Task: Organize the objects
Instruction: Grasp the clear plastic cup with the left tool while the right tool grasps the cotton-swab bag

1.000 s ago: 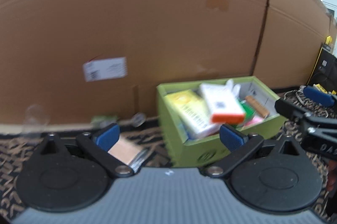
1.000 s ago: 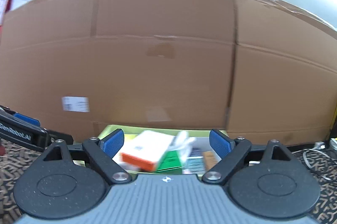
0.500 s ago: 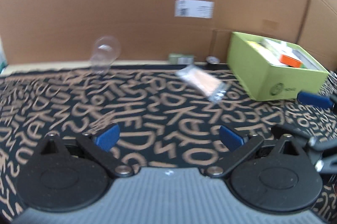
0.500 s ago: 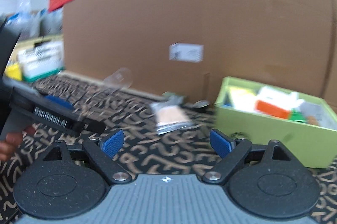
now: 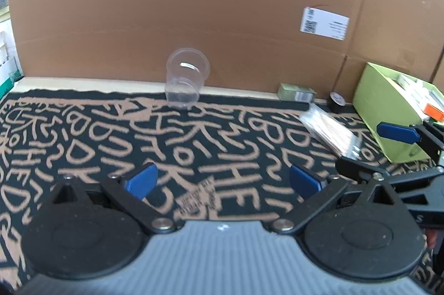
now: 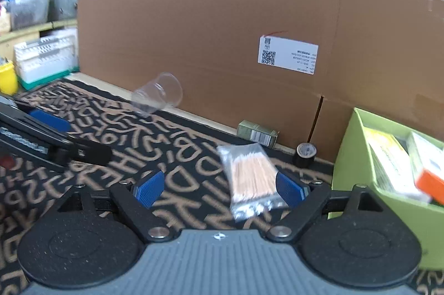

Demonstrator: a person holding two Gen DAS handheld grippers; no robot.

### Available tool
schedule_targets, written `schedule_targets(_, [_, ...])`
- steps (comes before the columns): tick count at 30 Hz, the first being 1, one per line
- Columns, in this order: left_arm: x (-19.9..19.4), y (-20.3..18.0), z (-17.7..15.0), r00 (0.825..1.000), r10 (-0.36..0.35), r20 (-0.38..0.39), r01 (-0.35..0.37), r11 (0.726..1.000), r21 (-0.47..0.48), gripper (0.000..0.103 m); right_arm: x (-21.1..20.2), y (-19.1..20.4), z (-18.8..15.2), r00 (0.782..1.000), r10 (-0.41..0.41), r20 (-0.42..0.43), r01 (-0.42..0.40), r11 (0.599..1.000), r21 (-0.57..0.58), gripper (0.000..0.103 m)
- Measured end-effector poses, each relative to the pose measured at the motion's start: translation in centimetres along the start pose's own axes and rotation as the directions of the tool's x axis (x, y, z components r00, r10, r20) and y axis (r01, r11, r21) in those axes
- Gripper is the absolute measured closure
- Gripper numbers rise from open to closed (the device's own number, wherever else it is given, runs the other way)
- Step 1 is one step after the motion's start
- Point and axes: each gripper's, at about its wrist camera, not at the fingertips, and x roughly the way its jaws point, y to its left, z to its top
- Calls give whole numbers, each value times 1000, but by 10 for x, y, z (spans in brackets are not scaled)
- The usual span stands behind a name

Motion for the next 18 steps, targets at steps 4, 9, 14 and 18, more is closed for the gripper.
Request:
schedule_targets(4, [11,2,12,1000,-19,1,19,1000,21,0,24,-9,3,999,-16,-35,17,1000,21,13])
schedule_targets(9, [24,-2,29,1000,-15,19,14,998,63,0,48,-21,5,997,-6,-70,8,1000,30,16])
schedule_targets(14, [44,9,52,997,62,43,-65,995,74,0,65,-35,1,989,14,-145,1,995,100,18])
schedule_targets(18, [73,25,73,995,98,34,-100,994,41,0,48,-32,-5,990,-4,-138,24,989,143,54])
